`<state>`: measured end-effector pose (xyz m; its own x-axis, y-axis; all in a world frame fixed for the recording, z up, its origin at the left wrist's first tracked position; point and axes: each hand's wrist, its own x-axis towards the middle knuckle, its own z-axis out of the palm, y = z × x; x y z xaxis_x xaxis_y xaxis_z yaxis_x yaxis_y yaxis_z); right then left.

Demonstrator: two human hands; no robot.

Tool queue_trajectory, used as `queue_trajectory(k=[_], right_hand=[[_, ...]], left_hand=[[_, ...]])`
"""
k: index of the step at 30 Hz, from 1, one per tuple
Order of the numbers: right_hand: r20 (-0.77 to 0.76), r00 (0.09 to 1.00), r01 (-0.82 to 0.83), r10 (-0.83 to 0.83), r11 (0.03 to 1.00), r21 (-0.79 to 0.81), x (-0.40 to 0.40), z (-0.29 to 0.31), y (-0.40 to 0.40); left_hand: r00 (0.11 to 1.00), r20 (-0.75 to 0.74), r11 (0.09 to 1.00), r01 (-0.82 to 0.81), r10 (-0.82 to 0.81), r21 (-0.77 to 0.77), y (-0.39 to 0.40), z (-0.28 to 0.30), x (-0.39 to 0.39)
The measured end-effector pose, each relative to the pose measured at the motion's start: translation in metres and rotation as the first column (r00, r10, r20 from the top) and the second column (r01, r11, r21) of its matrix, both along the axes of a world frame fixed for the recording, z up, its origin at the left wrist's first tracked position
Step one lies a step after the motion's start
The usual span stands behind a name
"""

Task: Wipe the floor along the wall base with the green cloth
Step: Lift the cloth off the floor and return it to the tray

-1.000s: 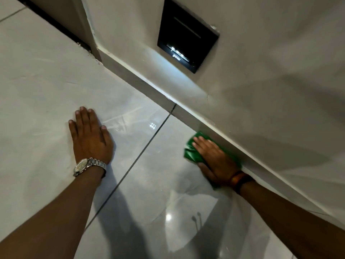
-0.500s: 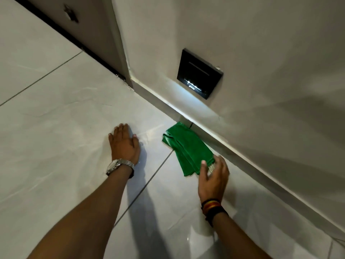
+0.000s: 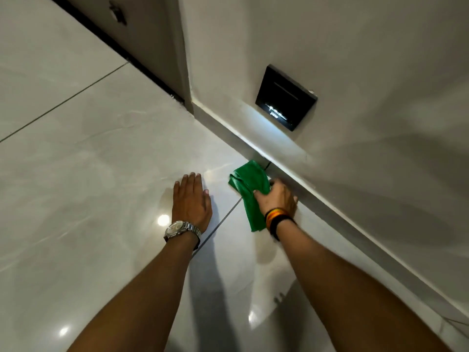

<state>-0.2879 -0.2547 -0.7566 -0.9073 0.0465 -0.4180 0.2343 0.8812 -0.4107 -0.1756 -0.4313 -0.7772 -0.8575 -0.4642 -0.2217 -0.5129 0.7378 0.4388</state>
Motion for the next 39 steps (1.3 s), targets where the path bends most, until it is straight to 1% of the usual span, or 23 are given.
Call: queue_trajectory(k=[2, 3, 5, 7, 10, 12, 14, 15, 17, 19, 21, 24, 26, 29, 32, 34, 39], right_hand=[[0.183, 0.982, 0.066, -0.041, 0.989, -0.134, -0.005, 0.018, -0.005], [0.241, 0.968, 0.109, -0.064, 0.978, -0.179, -0.003, 0.028, -0.006], [0.326, 0.939, 0.203, -0.108, 0.940, -0.273, 0.013, 0.052, -0.007], [0.388, 0.912, 0.292, -0.134, 0.876, -0.383, 0.035, 0.089, -0.008], [0.473, 0.869, 0.400, -0.147, 0.771, -0.495, 0.070, 0.156, -0.006], [0.536, 0.828, 0.491, -0.167, 0.677, -0.548, 0.090, 0.208, -0.008], [0.610, 0.769, 0.589, -0.193, 0.585, -0.558, 0.106, 0.262, -0.011], [0.641, 0.743, 0.619, -0.192, 0.560, -0.550, 0.113, 0.287, -0.012], [0.686, 0.707, 0.645, -0.172, 0.554, -0.526, 0.128, 0.350, -0.012], [0.701, 0.699, 0.642, -0.143, 0.557, -0.527, 0.145, 0.420, -0.004], [0.704, 0.700, 0.643, -0.117, 0.532, -0.551, 0.160, 0.488, 0.009], [0.695, 0.718, 0.621, -0.044, 0.490, -0.611, 0.183, 0.600, 0.039], [0.669, 0.743, 0.591, -0.005, 0.473, -0.653, 0.192, 0.658, 0.064], [0.601, 0.799, 0.536, 0.005, 0.449, -0.715, 0.198, 0.732, 0.112], [0.535, 0.845, 0.478, 0.001, 0.449, -0.755, 0.195, 0.782, 0.169], [0.511, 0.860, 0.456, -0.006, 0.459, -0.762, 0.194, 0.807, 0.216], [0.510, 0.860, 0.440, 0.019, 0.477, -0.761, 0.199, 0.833, 0.348]], left_hand=[[0.999, 0.046, 1.000, 0.028, -0.028, -0.007, 0.004, 0.023, 0.020], [0.997, 0.067, 0.999, 0.042, -0.041, -0.005, 0.007, 0.038, 0.030], [0.995, 0.086, 0.999, 0.052, -0.052, -0.001, 0.018, 0.071, 0.050], [0.995, 0.082, 0.999, 0.051, -0.051, -0.002, 0.024, 0.116, 0.061], [0.998, 0.049, 0.999, 0.034, -0.034, 0.000, 0.031, 0.187, 0.066], [0.999, 0.027, 1.000, 0.019, -0.019, 0.002, 0.031, 0.239, 0.070], [1.000, -0.002, 1.000, 0.006, -0.006, 0.002, 0.030, 0.295, 0.075], [1.000, -0.024, 1.000, -0.006, 0.006, 0.006, 0.029, 0.320, 0.078], [0.997, -0.066, 0.999, -0.046, 0.047, 0.011, 0.023, 0.381, 0.089], [0.993, -0.089, 0.997, -0.072, 0.072, -0.006, 0.018, 0.445, 0.102], [0.993, -0.102, 0.997, -0.066, 0.062, -0.037, 0.014, 0.508, 0.114], [0.993, -0.116, 0.996, 0.006, -0.017, -0.094, 0.020, 0.606, 0.132], [0.989, -0.132, 0.990, 0.055, -0.073, -0.132, 0.033, 0.658, 0.137], [0.969, -0.192, 0.976, 0.122, -0.157, -0.182, 0.066, 0.724, 0.142], [0.948, -0.257, 0.967, 0.131, -0.187, -0.218, 0.100, 0.767, 0.139], [0.940, -0.284, 0.964, 0.123, -0.189, -0.236, 0.127, 0.790, 0.137], [0.932, -0.322, 0.961, 0.079, -0.166, -0.266, 0.184, 0.817, 0.136]])
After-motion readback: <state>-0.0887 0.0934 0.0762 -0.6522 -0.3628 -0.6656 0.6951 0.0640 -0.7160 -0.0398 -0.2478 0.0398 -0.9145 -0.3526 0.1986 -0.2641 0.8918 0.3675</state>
